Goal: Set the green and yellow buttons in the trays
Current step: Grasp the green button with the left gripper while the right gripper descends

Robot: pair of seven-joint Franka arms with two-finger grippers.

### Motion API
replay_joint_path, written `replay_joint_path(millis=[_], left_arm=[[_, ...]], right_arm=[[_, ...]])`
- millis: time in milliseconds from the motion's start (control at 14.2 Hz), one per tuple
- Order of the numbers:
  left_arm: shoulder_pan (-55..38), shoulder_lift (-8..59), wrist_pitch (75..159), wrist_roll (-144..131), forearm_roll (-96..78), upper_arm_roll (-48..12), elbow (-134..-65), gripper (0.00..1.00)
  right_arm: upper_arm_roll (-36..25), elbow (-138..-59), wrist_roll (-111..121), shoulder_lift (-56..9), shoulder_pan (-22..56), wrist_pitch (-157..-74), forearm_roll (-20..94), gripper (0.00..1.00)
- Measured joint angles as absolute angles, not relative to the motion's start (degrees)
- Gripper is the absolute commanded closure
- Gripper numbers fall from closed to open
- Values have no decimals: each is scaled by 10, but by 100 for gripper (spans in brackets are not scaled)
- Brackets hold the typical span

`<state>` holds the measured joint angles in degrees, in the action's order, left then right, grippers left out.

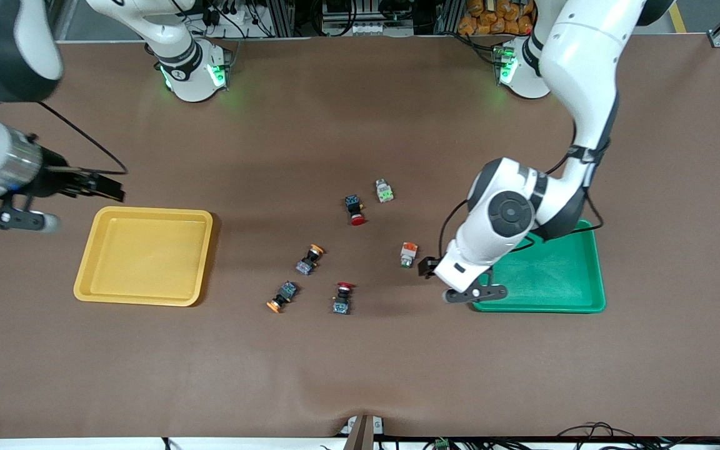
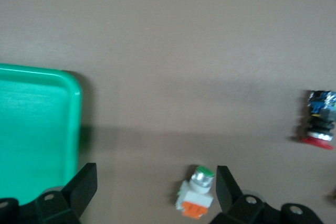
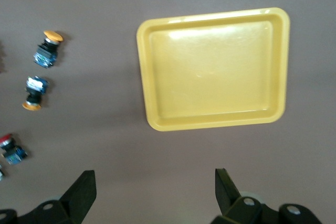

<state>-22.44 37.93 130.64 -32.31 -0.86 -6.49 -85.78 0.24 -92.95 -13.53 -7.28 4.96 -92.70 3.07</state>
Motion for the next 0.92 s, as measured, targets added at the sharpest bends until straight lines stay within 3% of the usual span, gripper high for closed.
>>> replay_joint_path(millis=[494,917], left_arm=[[-242,427,1395,-331,-9,-65,-852,0],[-291,442,1402,-317,4,-65,-873,0]], right_arm=[[4,-933,-327,-164,142,-1043,30,0],[4,-888,-457,-277,189,-1120,30,0]])
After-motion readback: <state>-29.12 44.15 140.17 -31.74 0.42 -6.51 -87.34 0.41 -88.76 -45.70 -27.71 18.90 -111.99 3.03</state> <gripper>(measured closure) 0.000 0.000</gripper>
